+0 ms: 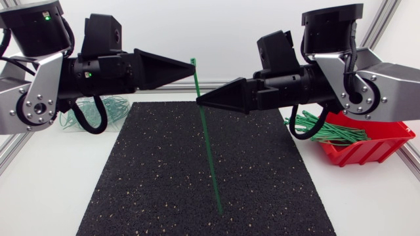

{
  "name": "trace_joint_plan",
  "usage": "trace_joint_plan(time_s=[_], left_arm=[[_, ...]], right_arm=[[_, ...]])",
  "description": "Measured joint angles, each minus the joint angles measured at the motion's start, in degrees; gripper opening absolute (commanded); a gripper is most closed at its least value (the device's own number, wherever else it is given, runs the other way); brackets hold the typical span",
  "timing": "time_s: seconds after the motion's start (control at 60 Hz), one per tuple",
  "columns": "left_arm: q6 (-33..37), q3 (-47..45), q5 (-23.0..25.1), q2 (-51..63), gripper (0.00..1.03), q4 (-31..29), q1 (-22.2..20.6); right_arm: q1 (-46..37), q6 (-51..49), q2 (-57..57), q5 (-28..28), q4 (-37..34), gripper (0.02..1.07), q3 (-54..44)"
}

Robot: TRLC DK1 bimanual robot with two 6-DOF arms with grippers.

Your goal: Take a green cable tie from the red box, thread the tail through the head to close it, then place it in the transparent bin on the left.

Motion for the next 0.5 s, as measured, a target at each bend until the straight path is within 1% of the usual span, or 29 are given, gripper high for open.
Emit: trace_joint_plan(time_s=[0.033,0.067,0.167,0.2,0.317,0.367,0.5], left_arm=[[0.0,0.0,0.0,0.0,0.21,0.0,-0.1],[0.0,0.0,0.0,0.0,0.19,0.0,-0.2],[0.0,0.0,0.0,0.0,0.17,0.0,-0.2],[0.0,0.0,0.0,0.0,0.15,0.0,-0.2],[0.0,-0.1,0.0,0.0,0.14,0.2,-0.3],[0.0,-0.1,0.0,0.0,0.11,0.2,-0.4],[0.0,-0.6,0.0,0.0,0.1,0.2,-0.8]], right_arm=[[0.0,0.0,0.0,0.0,0.0,0.08,0.0],[0.0,0.0,0.0,0.0,0.0,0.08,0.0],[0.0,0.0,0.0,0.0,0.0,0.08,0.0],[0.0,0.0,0.0,0.0,0.0,0.08,0.0],[0.0,0.0,0.0,0.0,0.0,0.08,0.0],[0.0,0.0,0.0,0.0,0.0,0.08,0.0],[0.0,0.0,0.0,0.0,0.0,0.08,0.0]])
